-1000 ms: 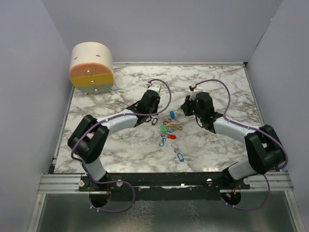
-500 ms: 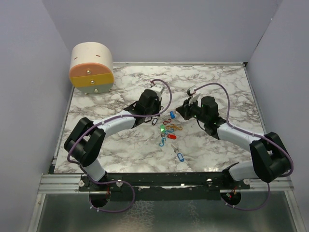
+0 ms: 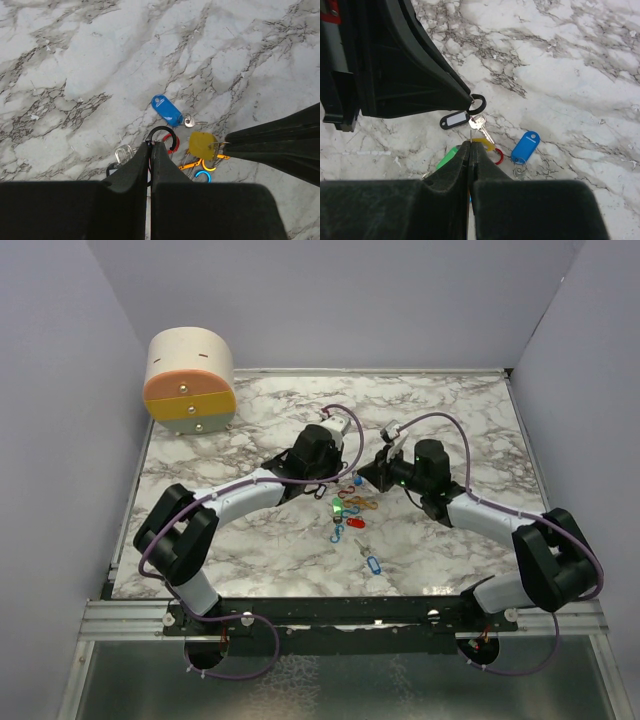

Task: Put the keys on the keyring

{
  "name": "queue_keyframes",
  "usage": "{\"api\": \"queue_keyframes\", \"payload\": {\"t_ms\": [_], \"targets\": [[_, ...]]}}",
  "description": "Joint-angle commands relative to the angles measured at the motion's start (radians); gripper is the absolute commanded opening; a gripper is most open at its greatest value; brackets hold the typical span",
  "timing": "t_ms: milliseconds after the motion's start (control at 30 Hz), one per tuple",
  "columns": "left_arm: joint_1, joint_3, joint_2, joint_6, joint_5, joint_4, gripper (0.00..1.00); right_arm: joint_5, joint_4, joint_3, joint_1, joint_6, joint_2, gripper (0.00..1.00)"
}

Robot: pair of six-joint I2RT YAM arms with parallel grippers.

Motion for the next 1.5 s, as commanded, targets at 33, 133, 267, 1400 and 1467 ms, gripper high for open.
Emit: {"api": "queue_keyframes", "payload": {"t_ms": [33, 133, 267, 1400, 1467], "targets": [[-0.027, 0.040, -0.001, 0.011, 0.019, -0.012, 0.00, -0.036, 0.015, 0.033, 0.005, -0.025, 0.049, 0.01], [-0.035, 0.054, 0.006, 0.012, 0.013, -0.024, 0.00, -0.032, 0.020, 0.035, 0.012, -0.027, 0.055, 0.01], [-0.045, 0.072, 0.021, 0.016, 0.011, -0.036, 0.00, -0.021, 0.025, 0.032, 0.017, -0.027, 0.052, 0.01], [-0.081, 0.134, 0.069, 0.045, 0.021, -0.110, 0.00, 0.096, 0.050, -0.007, 0.020, -0.028, -0.005, 0.01], [-0.081, 0.129, 0.061, 0.042, 0.009, -0.108, 0.00, 0.090, 0.052, -0.008, 0.020, -0.028, -0.005, 0.01]]}}
